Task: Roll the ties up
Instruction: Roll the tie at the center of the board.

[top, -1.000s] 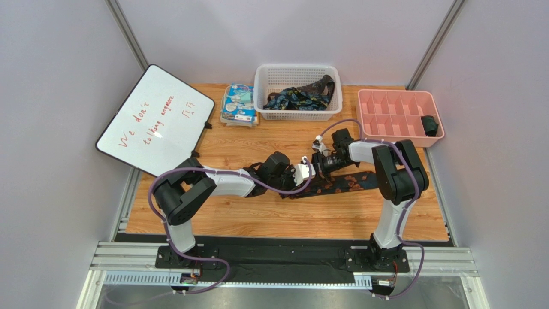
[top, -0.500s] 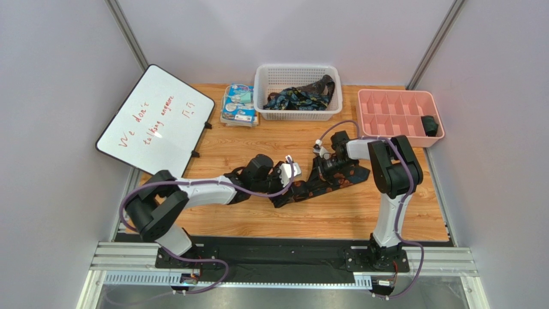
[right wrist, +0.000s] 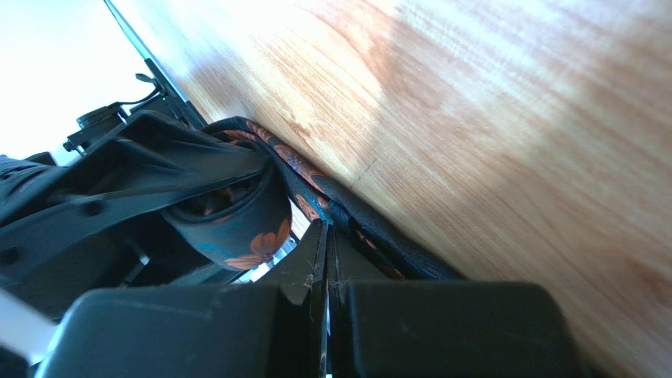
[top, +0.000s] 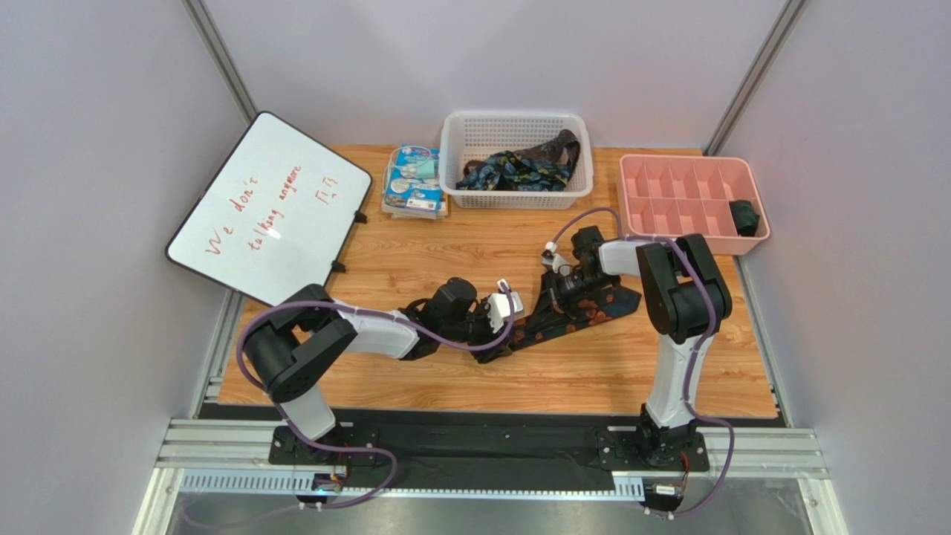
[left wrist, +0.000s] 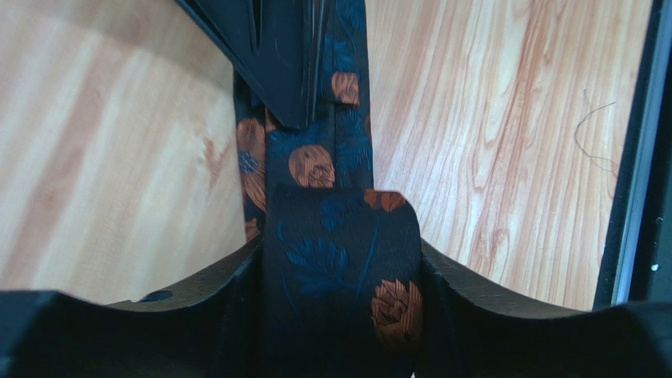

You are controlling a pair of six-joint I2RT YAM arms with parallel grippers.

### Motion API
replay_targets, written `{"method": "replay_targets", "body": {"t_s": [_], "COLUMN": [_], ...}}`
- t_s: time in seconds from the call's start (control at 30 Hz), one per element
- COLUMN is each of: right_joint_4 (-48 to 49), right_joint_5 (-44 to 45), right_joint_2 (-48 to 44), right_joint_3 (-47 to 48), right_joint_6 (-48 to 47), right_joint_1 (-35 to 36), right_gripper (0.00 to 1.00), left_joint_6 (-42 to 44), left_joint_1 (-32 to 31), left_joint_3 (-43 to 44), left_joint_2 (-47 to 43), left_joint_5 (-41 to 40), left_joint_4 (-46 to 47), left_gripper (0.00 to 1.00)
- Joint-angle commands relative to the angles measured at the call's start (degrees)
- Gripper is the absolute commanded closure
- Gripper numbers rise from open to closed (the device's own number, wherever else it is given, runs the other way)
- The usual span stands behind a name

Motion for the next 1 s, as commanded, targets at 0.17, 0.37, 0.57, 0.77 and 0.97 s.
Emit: {"method": "replay_targets", "body": {"t_s": [0.17,0.37,0.57,0.77,0.97], "right_joint_4": [-1.4,-3.3,-3.1,-1.2,0.5], "right_joint_5": [7.1,-4.8,-7.8,-4.3,-0.5], "right_joint_2": [0.0,-8.7,-10.0,-7.0,-3.9], "right_joint_3": [1.5,1.7,-0.1,-0.7,1.0], "right_joint_6": [-4.4,-2.3,-0.5,-1.4,-1.4], "right_joint_1": [-0.7,-1.5,1.0,2.8,3.0], "right_gripper": [1.00,0.63,0.46,0.49,0.83], "left_joint_6": [6.2,8.8,7.6,7.7,8.4], "left_joint_1": [-0.5,-0.6,-0.6,-0.6,-0.6], "left_joint_3": [0.6,6.6,9.1,9.5,9.5], "left_joint_2": [1.0,6.2,8.3,8.3,6.8], "left_joint_5": [-1.9,-3.6,-5.5,-5.3,-3.3], "left_joint_4": [-0.9,-9.8,-12.7,-13.2,-13.3], "left_gripper": [0.57,0.61,0.60,0.57,0.50]}}
